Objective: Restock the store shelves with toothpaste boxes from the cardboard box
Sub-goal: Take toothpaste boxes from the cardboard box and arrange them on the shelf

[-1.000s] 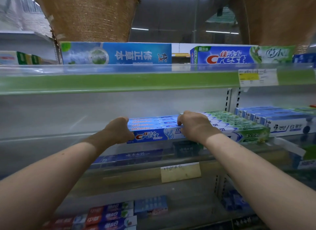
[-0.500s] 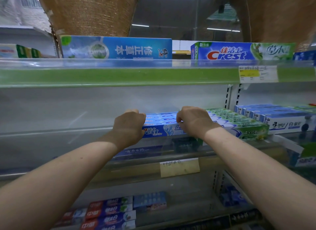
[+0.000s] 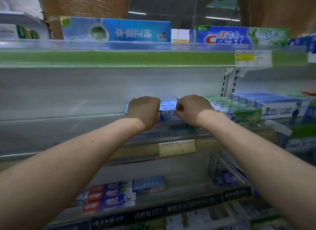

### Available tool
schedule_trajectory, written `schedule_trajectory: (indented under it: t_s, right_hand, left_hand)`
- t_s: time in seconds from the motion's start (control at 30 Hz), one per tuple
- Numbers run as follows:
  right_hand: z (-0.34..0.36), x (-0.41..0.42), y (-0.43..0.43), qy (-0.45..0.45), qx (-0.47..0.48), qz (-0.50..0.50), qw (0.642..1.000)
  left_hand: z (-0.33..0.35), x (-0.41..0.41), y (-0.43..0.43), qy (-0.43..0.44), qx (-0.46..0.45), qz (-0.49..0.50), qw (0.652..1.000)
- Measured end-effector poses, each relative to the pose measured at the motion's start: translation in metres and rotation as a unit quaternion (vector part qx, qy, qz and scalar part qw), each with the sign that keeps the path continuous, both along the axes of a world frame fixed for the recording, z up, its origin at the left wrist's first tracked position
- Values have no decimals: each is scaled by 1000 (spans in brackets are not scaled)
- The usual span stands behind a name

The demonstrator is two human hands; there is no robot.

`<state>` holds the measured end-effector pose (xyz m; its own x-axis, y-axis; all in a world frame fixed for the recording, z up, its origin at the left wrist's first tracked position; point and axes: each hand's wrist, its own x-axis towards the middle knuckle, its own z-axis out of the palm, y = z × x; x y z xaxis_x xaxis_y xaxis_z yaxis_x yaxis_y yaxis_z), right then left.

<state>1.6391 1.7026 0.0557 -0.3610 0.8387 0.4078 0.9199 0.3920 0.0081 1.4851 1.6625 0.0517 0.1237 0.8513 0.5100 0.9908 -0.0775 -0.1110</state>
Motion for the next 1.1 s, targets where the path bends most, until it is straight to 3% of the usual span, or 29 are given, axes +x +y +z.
schedule_trajectory:
  t_s: [0.13, 0.23, 0.57, 0.87, 1.1]
  right_hand:
    - [0, 18, -26, -1, 23, -16, 1000]
    - [3, 37, -57, 4, 40, -37, 998]
    - [-27, 78, -182, -6, -9, -268, 963]
    - [-79, 94, -361, 7, -77, -451, 889]
    - [-107, 109, -521, 56, -99, -594, 796]
  left_hand:
    - [5, 29, -7, -17, -16, -33, 999]
    - [4, 47, -13, -18, -13, -112, 993]
    - [-23, 107, -69, -7, -32, -378, 925]
    - [-76, 164, -205, 42, -105, -544, 831]
    - [-102, 224, -346, 94, -110, -649, 747]
